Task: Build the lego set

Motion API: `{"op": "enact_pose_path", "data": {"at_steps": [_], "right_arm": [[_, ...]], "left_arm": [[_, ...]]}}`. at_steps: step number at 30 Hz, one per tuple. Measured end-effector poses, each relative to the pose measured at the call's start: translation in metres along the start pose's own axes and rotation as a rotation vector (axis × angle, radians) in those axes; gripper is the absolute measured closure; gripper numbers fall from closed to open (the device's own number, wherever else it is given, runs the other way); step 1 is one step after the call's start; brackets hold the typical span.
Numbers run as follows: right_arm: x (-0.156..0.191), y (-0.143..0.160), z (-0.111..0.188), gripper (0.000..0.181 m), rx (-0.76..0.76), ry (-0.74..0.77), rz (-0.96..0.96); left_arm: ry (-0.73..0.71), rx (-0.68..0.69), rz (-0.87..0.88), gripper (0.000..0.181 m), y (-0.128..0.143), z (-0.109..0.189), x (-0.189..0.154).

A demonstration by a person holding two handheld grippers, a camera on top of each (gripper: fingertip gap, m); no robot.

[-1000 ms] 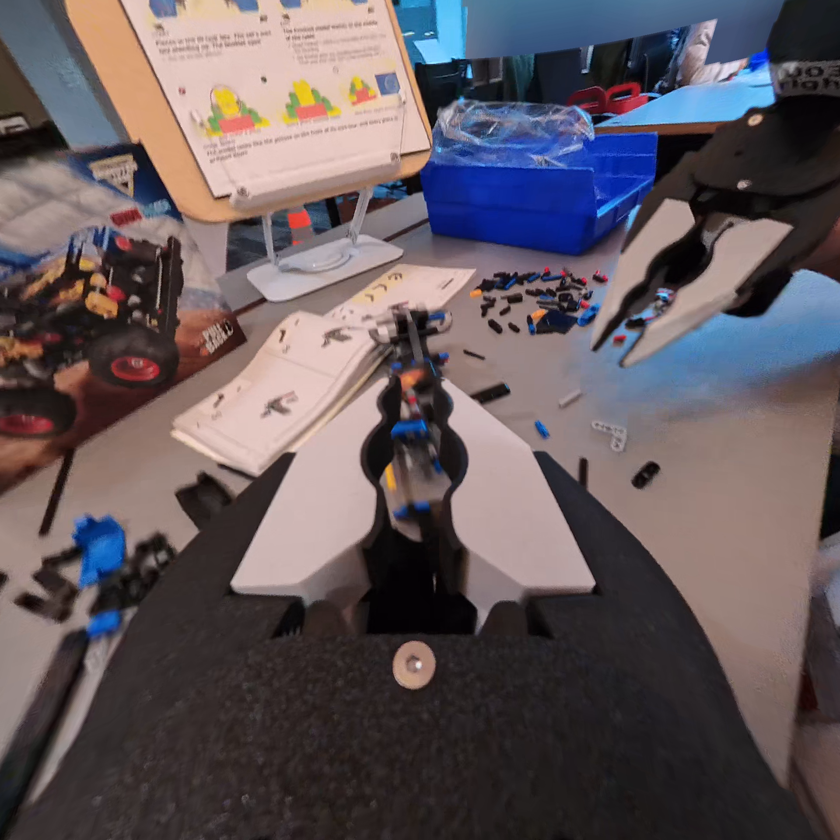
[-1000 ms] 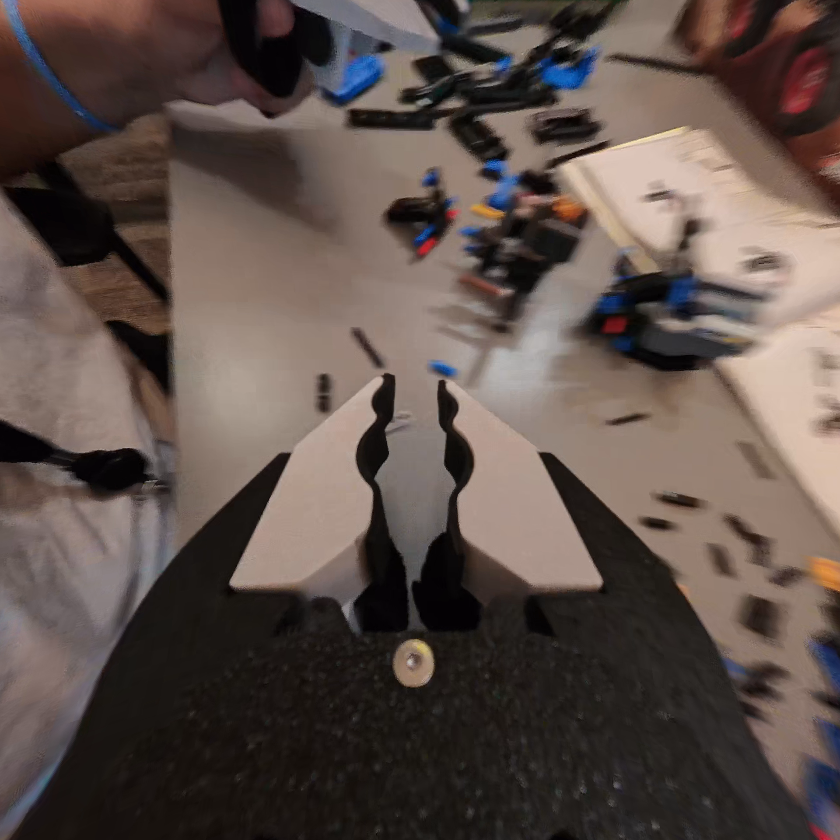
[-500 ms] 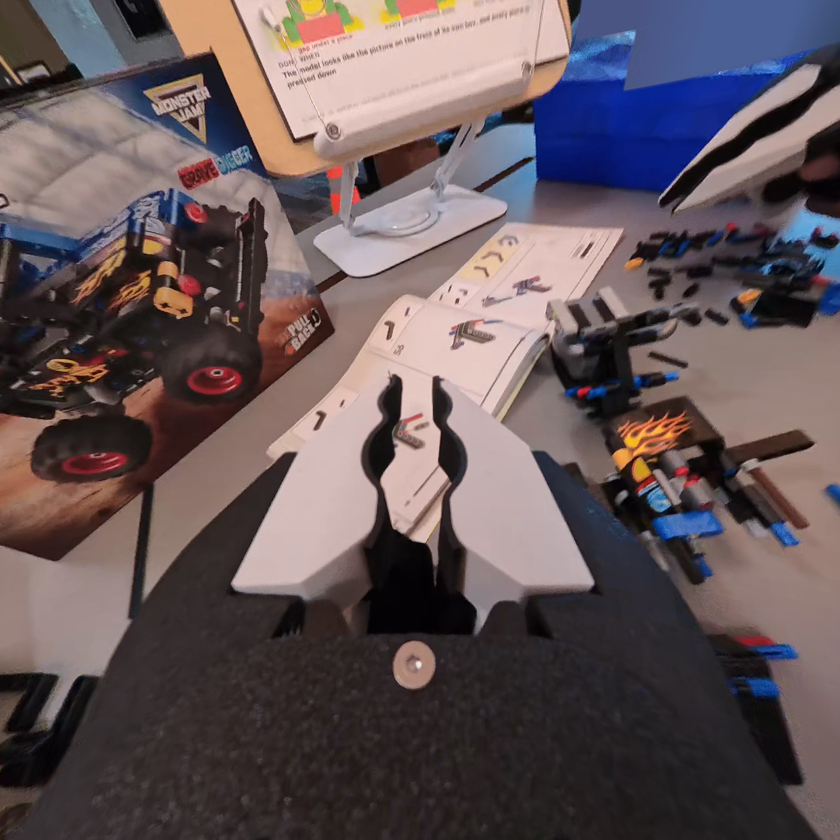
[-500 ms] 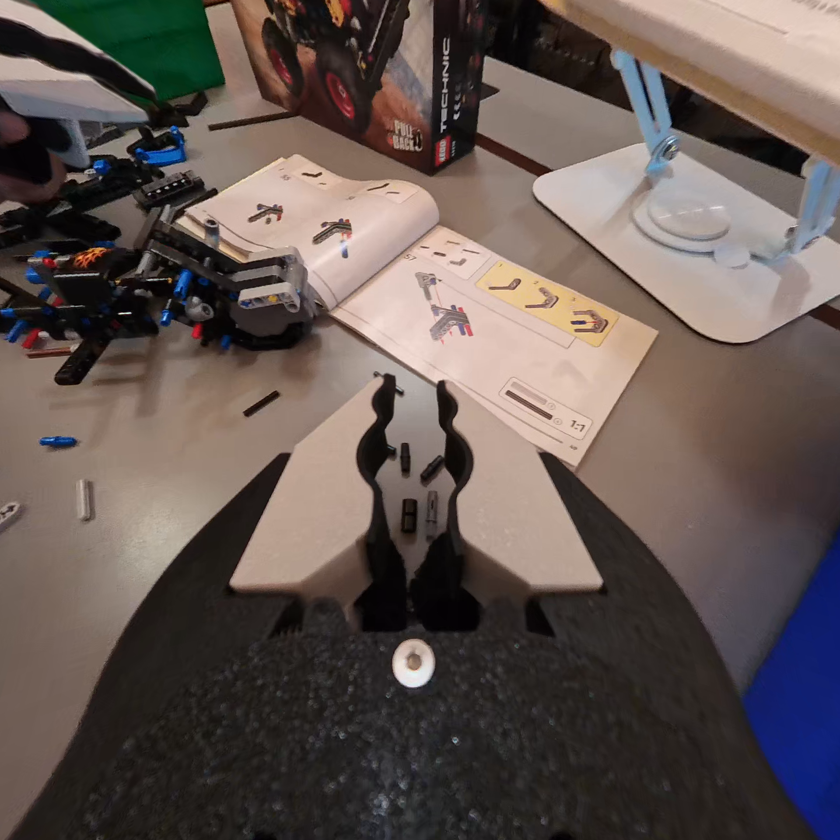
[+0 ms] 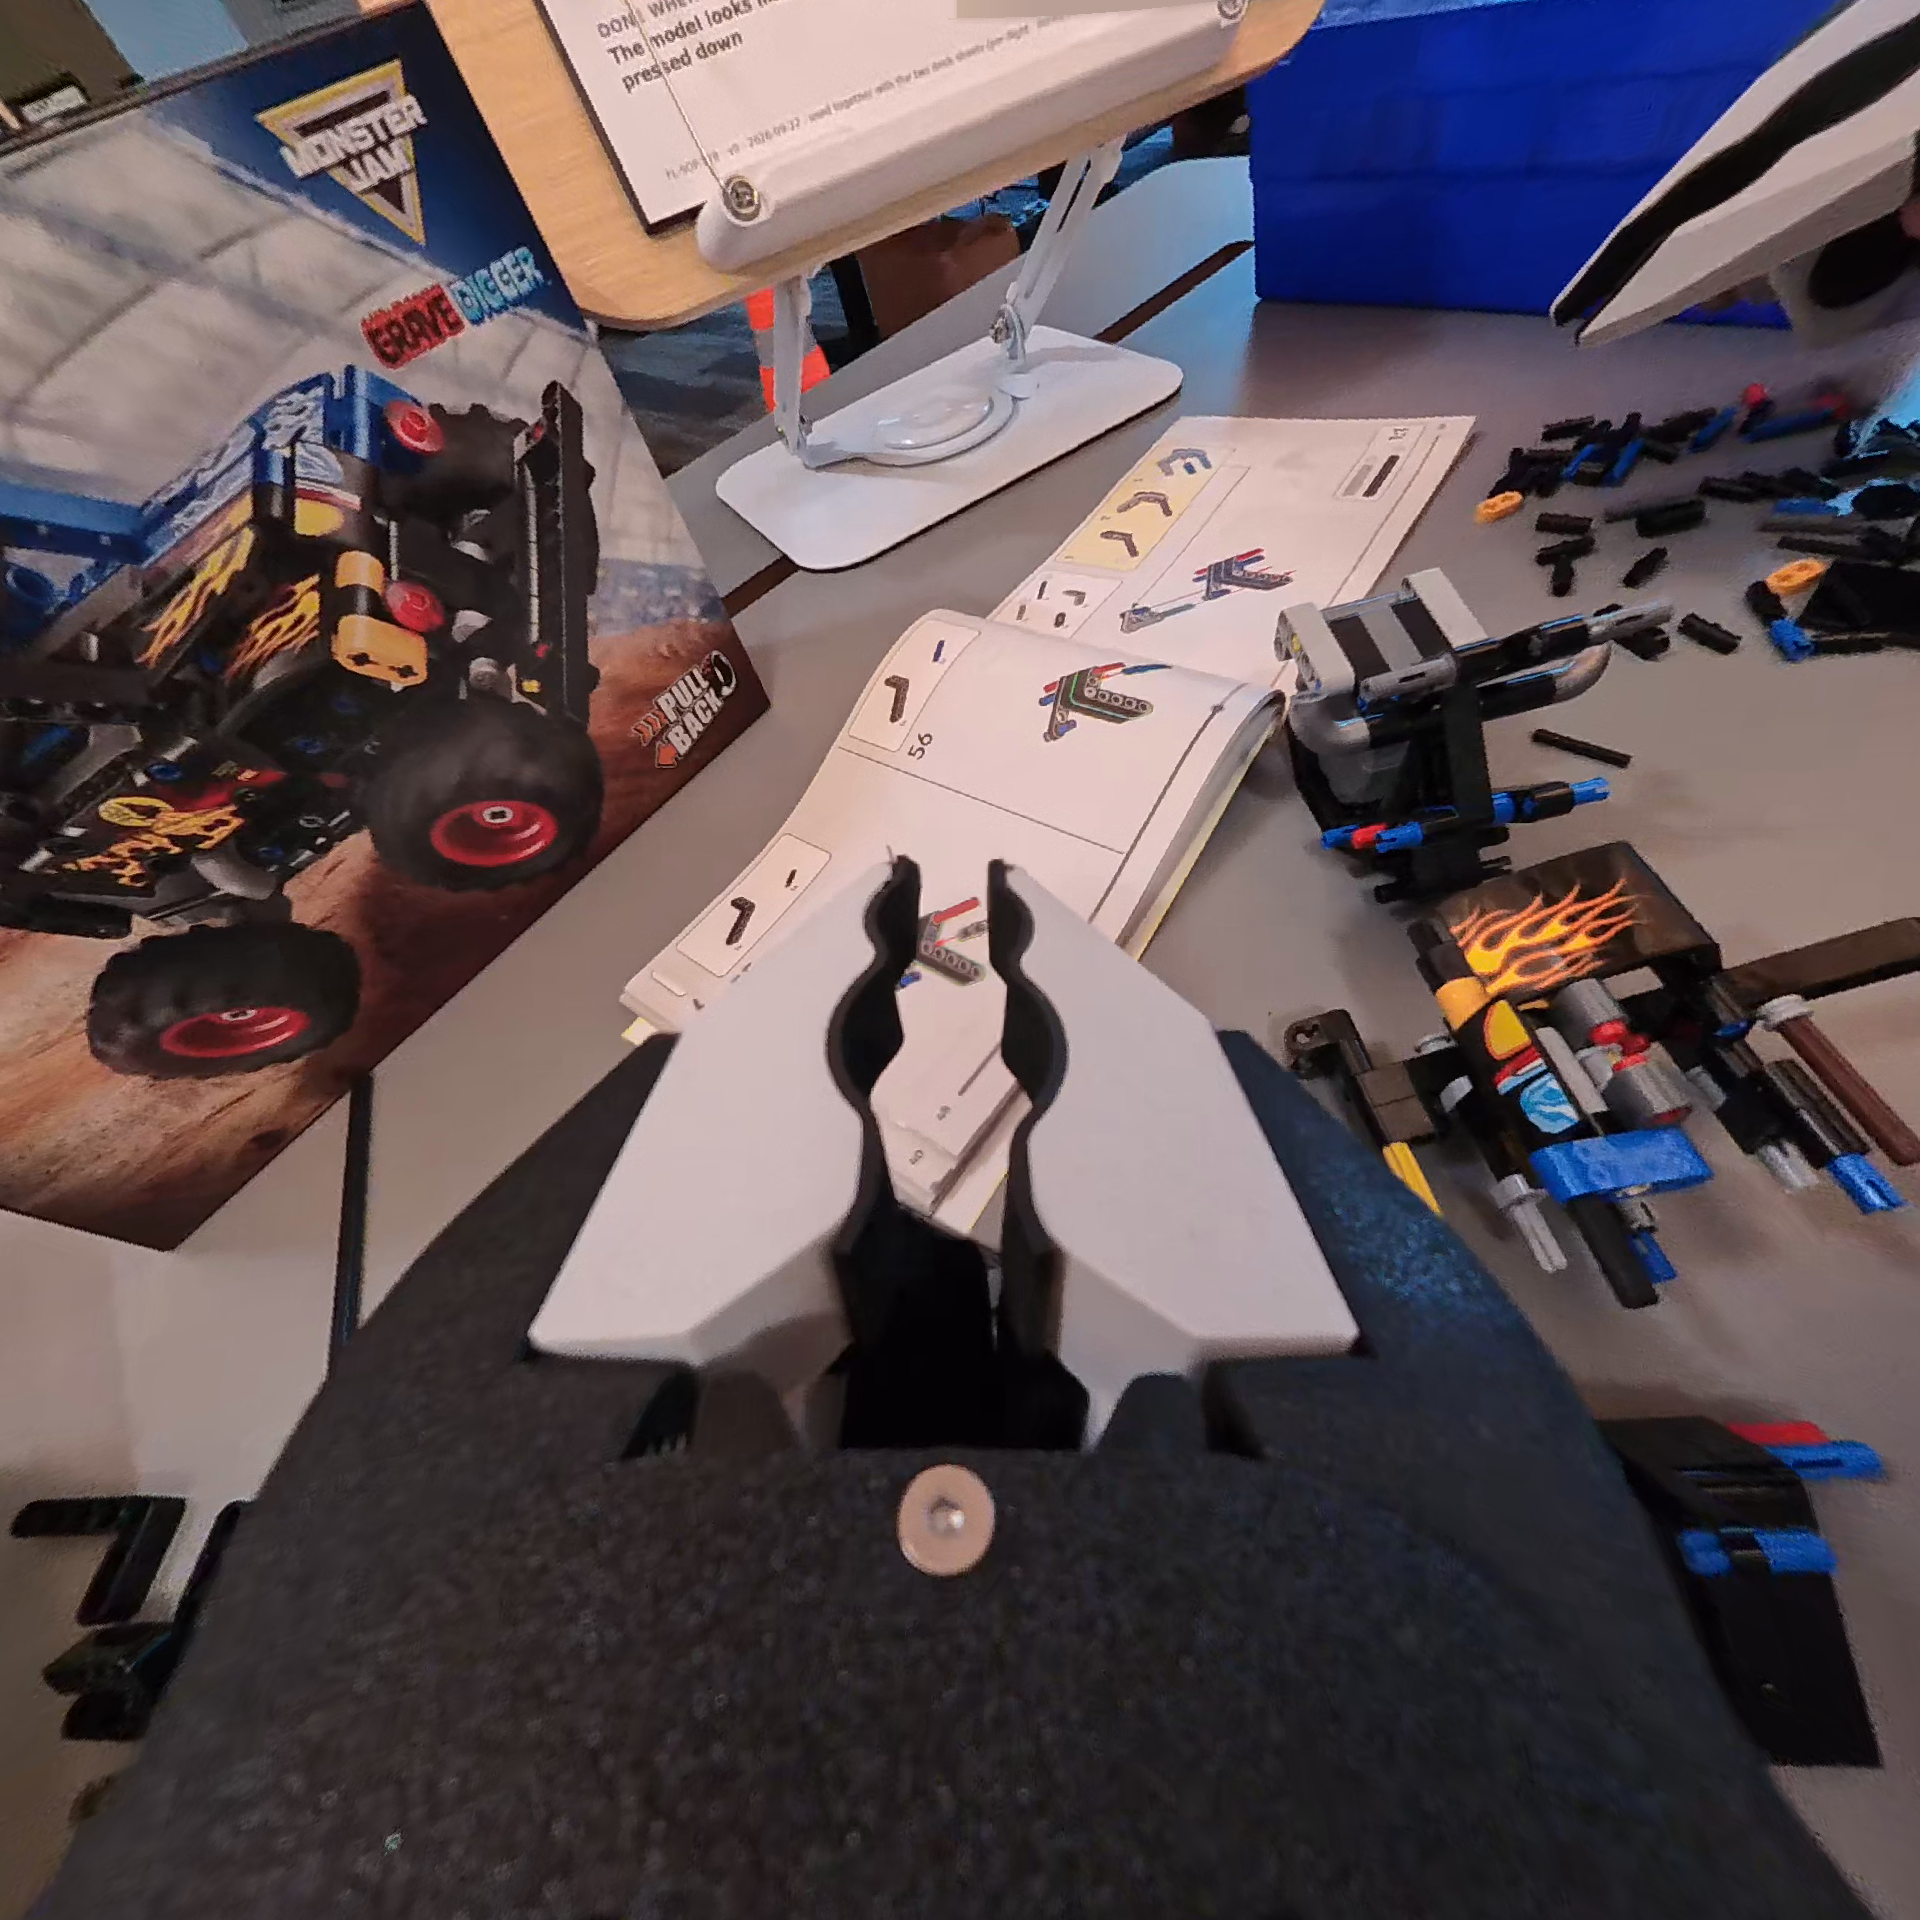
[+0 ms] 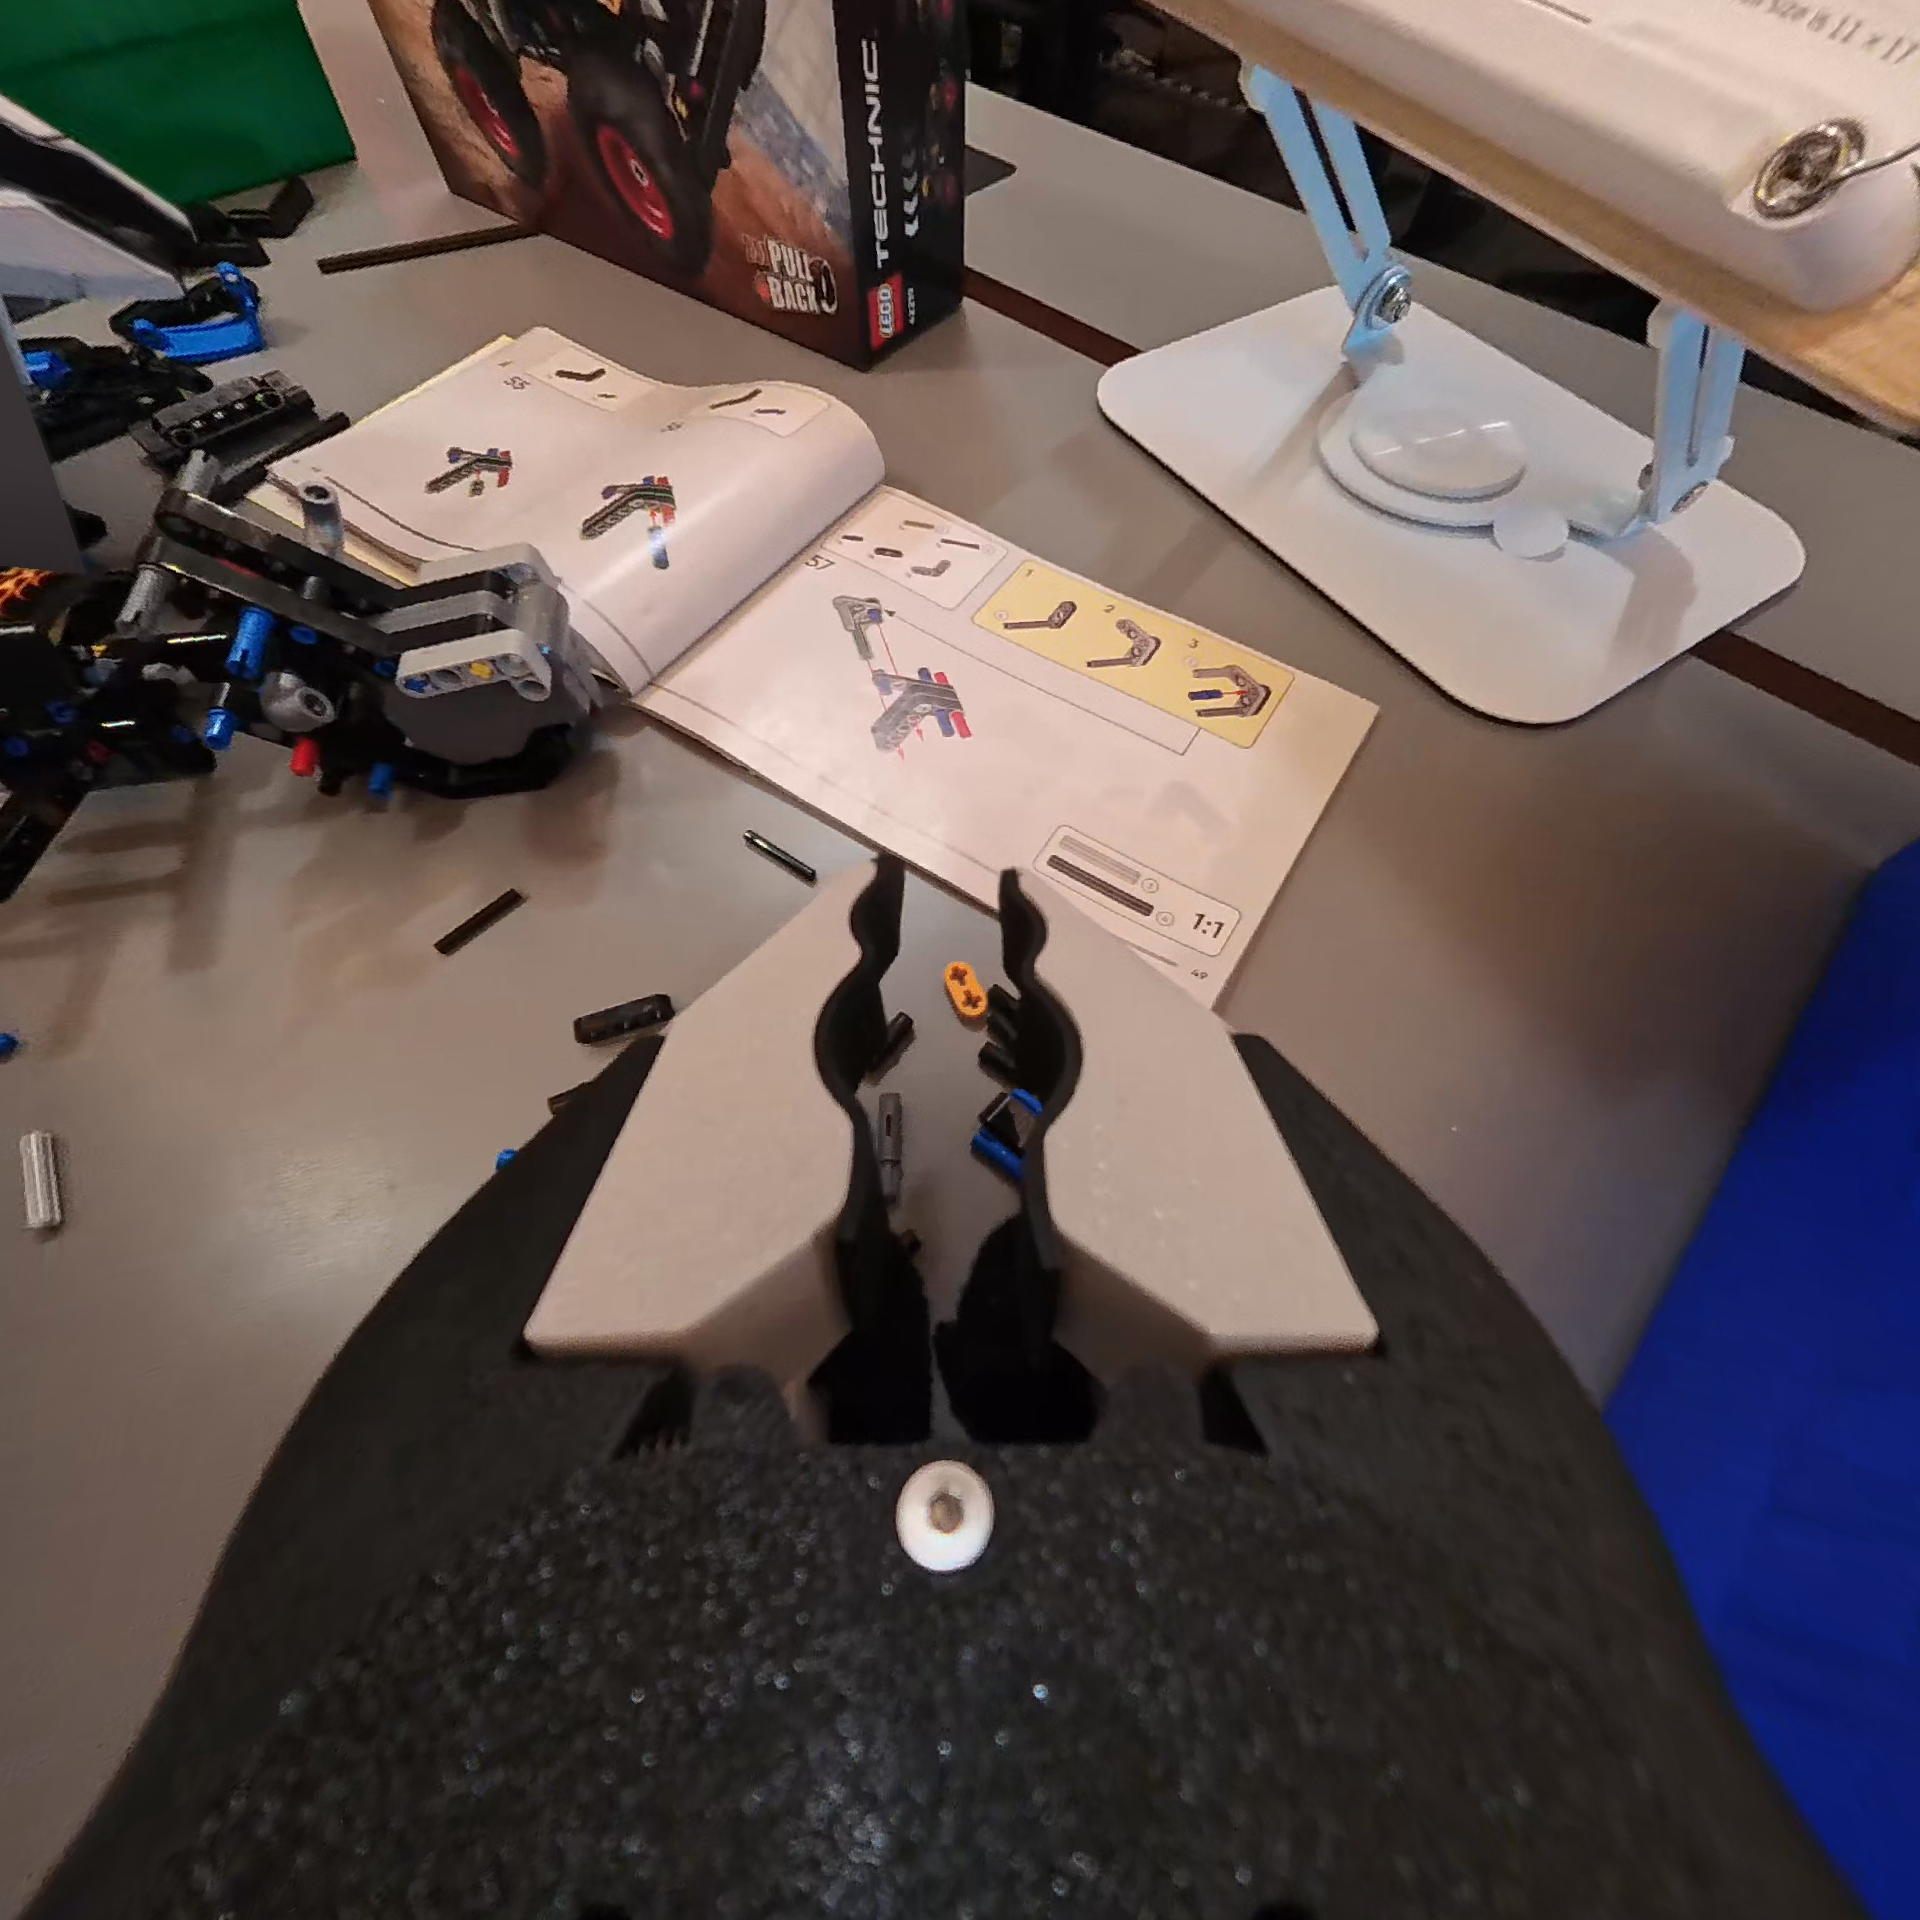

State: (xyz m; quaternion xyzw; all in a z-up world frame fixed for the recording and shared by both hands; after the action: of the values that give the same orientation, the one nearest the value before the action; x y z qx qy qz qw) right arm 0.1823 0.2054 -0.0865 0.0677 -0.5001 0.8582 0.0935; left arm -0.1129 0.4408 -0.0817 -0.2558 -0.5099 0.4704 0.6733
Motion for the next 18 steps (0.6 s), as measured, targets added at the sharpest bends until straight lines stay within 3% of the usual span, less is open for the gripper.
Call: {"op": "enact_pose_path", "data": {"at_steps": [10, 13, 16, 18], "right_arm": [[0.015, -0.003, 0.003, 0.163, -0.006, -0.028, 0.072], [0.046, 0.002, 0.004, 0.163, 0.046, -0.216, 0.158], [0.111, 0.02, 0.013, 0.158, 0.241, -0.612, 0.22], [0.15, 0.038, 0.02, 0.161, 0.318, -0.717, 0.322]], "left_arm": [[-0.02, -0.023, -0.064, 0.17, -0.011, 0.006, -0.005], [-0.027, -0.021, -0.079, 0.17, -0.013, 0.005, -0.008], [-0.023, -0.014, -0.1, 0.17, -0.012, 0.002, -0.016], [-0.016, -0.015, -0.116, 0.17, -0.013, 0.0, -0.021]]}}
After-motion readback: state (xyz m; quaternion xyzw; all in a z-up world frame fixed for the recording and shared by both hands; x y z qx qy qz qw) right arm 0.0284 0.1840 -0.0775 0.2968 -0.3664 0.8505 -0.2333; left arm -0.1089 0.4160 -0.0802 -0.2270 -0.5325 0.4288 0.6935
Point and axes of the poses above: each gripper's, where its closed fingertips meet, z back along the fingers, y out of its underside, x = y × z across the jaws, the point moved 9 cm from there along z, back along the fingers, and after that the axes turned 15 degrees about -z, right-handed, at the moved point
